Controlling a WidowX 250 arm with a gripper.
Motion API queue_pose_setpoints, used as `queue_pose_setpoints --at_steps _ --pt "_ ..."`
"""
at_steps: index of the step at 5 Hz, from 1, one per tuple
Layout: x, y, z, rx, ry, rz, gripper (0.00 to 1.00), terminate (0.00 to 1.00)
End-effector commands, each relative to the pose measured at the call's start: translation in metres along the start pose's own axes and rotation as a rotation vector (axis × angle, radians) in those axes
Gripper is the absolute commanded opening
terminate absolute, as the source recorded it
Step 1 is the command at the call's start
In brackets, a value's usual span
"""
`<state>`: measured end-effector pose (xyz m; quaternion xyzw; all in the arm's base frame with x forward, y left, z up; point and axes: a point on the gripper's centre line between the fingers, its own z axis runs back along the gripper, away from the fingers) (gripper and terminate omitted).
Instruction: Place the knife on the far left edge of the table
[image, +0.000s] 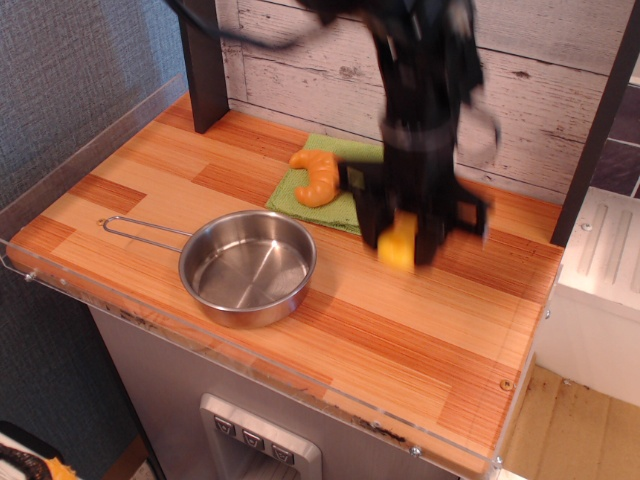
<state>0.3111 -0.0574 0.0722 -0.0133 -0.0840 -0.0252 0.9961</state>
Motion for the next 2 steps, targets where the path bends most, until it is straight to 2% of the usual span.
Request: queue_pose_setpoints --at_steps 1,2 --pt "0.041 0.097 0.056 -0.008 -0.088 0.072 0.00 0.00" --pt "0.049 0.147 0.038 0.063 -0.010 0.068 0.00 0.00"
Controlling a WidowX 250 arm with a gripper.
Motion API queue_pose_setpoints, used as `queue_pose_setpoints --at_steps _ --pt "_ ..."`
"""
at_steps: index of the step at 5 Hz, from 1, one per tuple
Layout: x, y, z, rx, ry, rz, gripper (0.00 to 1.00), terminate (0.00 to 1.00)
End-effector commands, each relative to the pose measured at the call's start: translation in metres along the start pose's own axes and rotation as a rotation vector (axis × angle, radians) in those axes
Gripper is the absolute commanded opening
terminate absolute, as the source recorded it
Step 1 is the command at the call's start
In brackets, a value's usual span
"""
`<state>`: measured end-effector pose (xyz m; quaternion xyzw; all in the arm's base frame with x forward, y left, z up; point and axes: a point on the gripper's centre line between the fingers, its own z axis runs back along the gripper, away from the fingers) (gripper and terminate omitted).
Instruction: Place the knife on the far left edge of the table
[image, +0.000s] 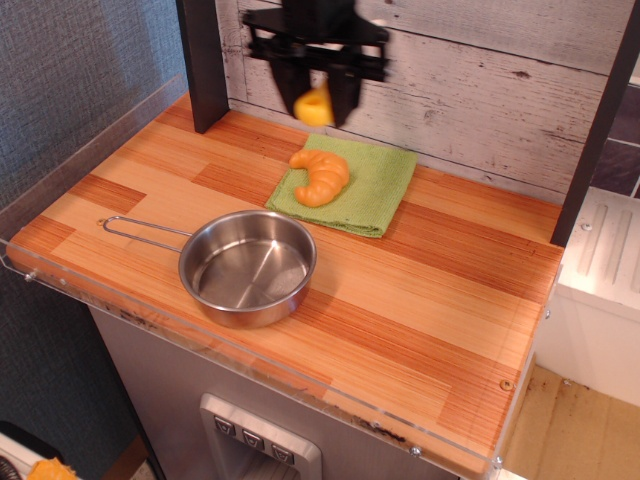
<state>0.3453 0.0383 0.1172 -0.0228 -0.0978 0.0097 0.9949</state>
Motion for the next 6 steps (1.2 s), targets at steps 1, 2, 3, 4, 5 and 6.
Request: queue_pose_setpoints --at_steps 1,2,3,4,5,6 --pt "0.008 0.100 -0.017 0.117 0.083 -0.016 0.00 0.00" --pt "-0.004 0.122 -0.023 0.158 0.093 0.021 0.00 0.00" --pt "-0.024 0.151 -0.023 0.171 0.128 0.082 0.00 0.00" --pt "-0.040 0.167 -0.032 0.130 0.188 0.096 0.00 0.00" --pt "-0.049 0.168 -0.040 0.125 0.233 0.072 0.00 0.00" --pt "-0.060 0.171 -0.051 0.120 0.238 0.071 0.00 0.00"
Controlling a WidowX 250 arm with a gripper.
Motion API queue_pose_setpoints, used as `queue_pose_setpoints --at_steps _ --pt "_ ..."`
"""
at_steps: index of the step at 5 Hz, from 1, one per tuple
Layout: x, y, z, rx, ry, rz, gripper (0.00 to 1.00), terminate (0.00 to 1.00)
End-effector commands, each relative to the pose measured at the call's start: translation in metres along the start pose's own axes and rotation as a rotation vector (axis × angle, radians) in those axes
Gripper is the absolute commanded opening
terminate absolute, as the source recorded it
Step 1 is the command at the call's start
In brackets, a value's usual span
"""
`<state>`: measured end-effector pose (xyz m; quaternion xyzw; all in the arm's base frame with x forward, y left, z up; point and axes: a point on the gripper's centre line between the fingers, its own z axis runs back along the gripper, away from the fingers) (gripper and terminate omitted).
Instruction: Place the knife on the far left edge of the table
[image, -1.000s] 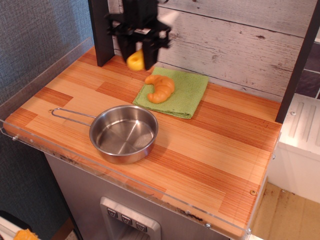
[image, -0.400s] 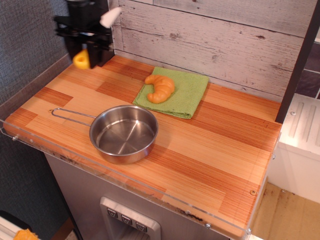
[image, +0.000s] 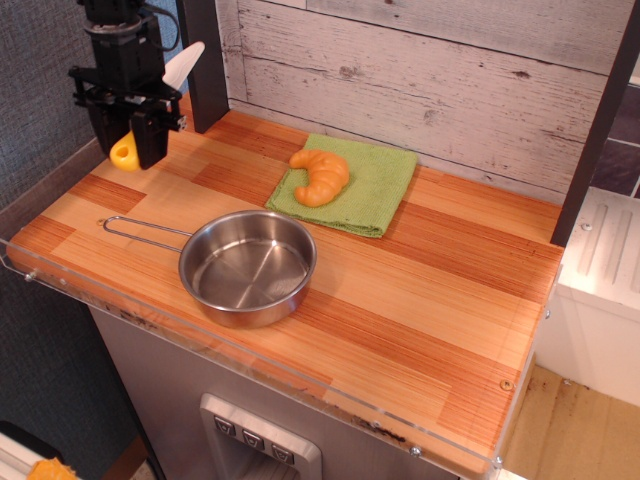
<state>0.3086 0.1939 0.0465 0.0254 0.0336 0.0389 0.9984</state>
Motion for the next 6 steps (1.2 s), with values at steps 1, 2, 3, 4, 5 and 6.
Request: queue_pose_setpoints --at_steps 1,2,3,4,5,6 --pt "-0.012 0.007 -0.010 0.020 -0.090 0.003 0.00 0.00" --pt "-0.011 0.002 -0.017 0.021 -0.072 -0.011 0.00 0.00" --pt "-0.010 -0.001 -0.015 0.022 -0.071 -0.020 1.00 0.00" --pt "-0.009 -0.008 -0.004 0.024 -0.103 -0.056 1.00 0.00" --pt "-0.011 -0.022 0.018 0.045 -0.166 -0.106 1.00 0.00" --pt "-0.012 -0.043 0.051 0.063 -0.254 -0.144 1.00 0.00"
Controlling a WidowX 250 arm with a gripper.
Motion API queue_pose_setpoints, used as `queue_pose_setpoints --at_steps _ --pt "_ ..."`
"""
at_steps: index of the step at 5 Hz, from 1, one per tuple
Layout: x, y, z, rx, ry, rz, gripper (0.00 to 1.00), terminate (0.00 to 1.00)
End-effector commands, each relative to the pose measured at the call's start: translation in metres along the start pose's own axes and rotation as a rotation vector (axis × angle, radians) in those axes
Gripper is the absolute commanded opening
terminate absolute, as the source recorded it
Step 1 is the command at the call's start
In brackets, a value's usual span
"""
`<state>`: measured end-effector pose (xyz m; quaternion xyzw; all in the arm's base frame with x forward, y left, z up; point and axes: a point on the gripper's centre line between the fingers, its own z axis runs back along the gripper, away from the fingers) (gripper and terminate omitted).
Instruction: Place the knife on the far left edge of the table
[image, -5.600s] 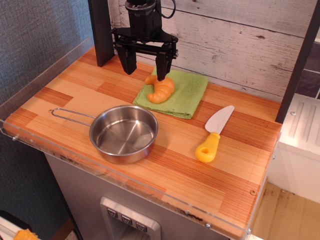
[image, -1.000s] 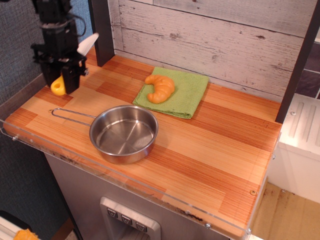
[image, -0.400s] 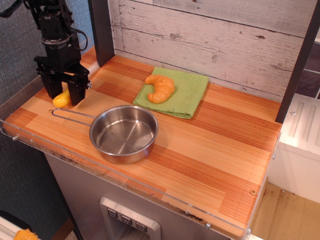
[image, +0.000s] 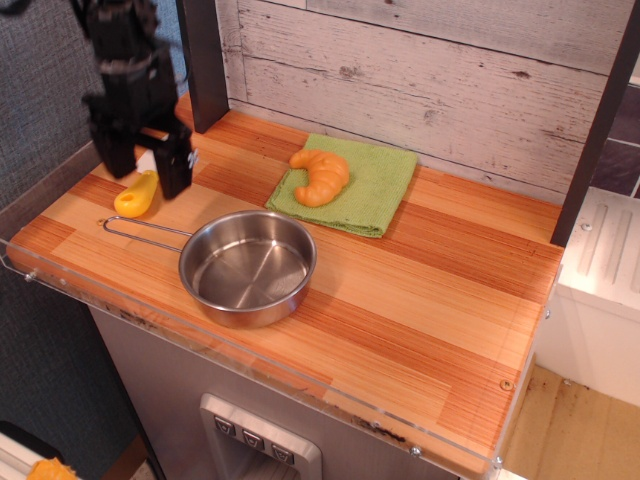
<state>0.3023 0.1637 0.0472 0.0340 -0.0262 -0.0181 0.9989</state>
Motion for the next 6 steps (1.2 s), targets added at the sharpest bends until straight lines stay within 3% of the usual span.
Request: queue_pose_setpoints --at_steps 1,2,3,5,6 --pt "0.0056 -0.0259 0.0616 0.061 -0.149 -0.026 1.00 0.00" --pt "0.0051 -0.0293 0.0629 0.028 -0.127 0.113 1.00 0.00" --pt "0.0044 -0.0300 0.0618 -0.004 -0.117 0.140 1.00 0.00" --pt "0.0060 -0.0314 0.0607 -0.014 -0.104 0.126 1.00 0.00" --pt "0.0060 -0.0314 0.0607 -0.014 -0.104 0.126 1.00 1.00"
